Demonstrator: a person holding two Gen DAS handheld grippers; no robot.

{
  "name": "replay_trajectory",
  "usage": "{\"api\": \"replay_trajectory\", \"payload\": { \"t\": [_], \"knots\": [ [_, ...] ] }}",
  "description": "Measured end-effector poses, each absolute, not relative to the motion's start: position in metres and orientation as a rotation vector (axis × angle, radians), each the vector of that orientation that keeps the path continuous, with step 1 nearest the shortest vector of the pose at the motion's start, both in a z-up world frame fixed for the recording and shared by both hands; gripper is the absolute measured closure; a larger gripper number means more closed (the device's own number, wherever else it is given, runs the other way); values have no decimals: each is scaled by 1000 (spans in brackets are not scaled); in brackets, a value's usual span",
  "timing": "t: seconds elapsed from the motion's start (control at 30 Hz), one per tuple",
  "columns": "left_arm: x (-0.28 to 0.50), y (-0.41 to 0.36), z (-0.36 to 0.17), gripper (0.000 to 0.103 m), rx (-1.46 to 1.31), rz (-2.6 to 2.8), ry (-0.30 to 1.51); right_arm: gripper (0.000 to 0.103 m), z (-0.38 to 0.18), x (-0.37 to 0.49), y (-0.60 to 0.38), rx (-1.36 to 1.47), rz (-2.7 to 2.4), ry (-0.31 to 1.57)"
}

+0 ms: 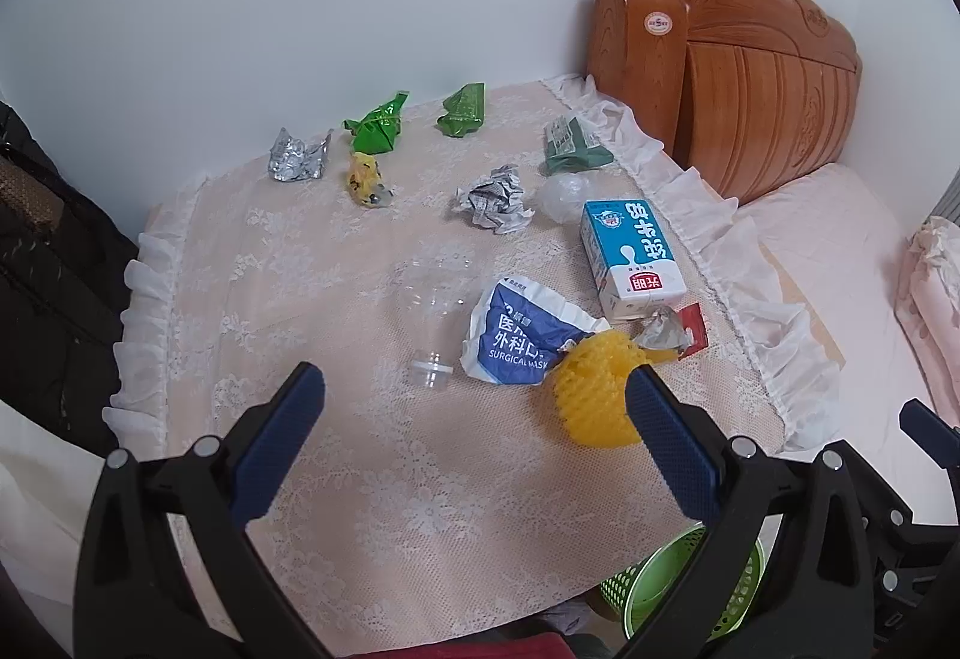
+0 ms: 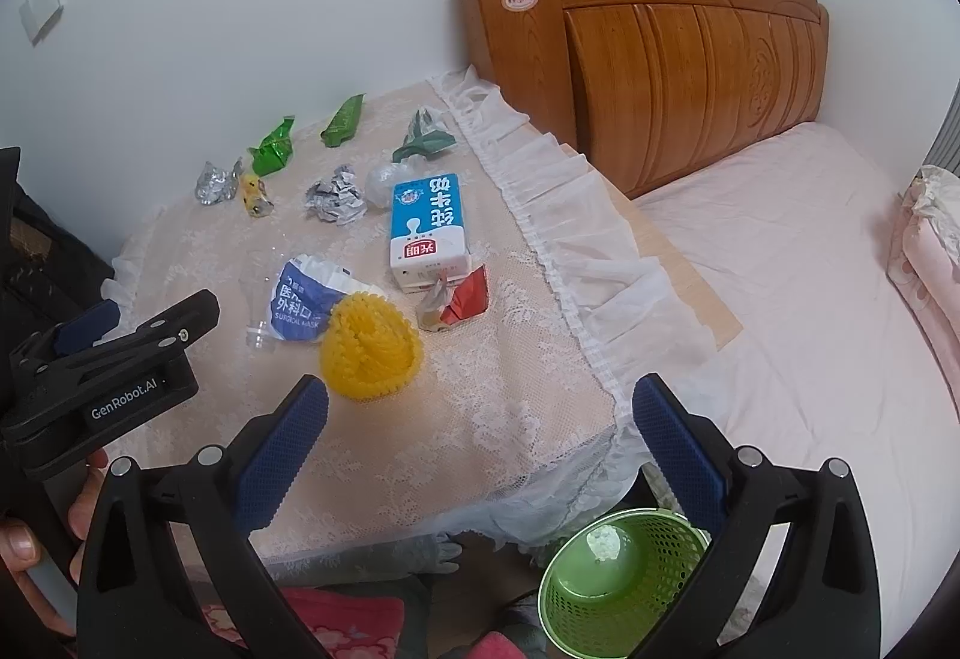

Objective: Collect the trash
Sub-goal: 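Move both grippers toward the yellow spiky ball and clear plastic bottle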

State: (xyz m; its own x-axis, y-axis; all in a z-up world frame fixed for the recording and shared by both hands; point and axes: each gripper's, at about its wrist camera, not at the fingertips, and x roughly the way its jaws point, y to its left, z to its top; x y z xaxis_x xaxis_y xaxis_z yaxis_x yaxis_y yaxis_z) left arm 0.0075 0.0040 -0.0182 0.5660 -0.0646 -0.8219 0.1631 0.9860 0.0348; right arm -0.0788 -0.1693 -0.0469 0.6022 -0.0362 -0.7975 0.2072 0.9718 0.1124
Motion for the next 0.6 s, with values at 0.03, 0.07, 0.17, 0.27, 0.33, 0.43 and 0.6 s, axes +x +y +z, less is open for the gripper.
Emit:
{"api": "replay_trajectory", "payload": {
  "t": [0.03,0.07,0.17,0.27,0.33,0.43,0.6],
  "knots": [
    [7,5,-19,6,109,-134,963,2,-46,-81,-168,200,-143,915],
    [7,5,-19,6,107,-134,965,2,-47,-81,-168,201,-141,914],
    [8,7,-19,6,106,-132,968,2,-46,-81,-169,201,-140,906],
    [7,7,-19,6,105,-130,968,2,-46,-82,-168,195,-142,907],
    [8,7,-19,6,106,-132,969,2,-47,-82,-168,195,-142,906],
    [8,7,-19,6,106,-132,968,2,-47,-83,-168,194,-142,905],
    [7,9,-19,6,104,-129,969,2,-47,-82,-166,192,-141,906]
  ]
}}
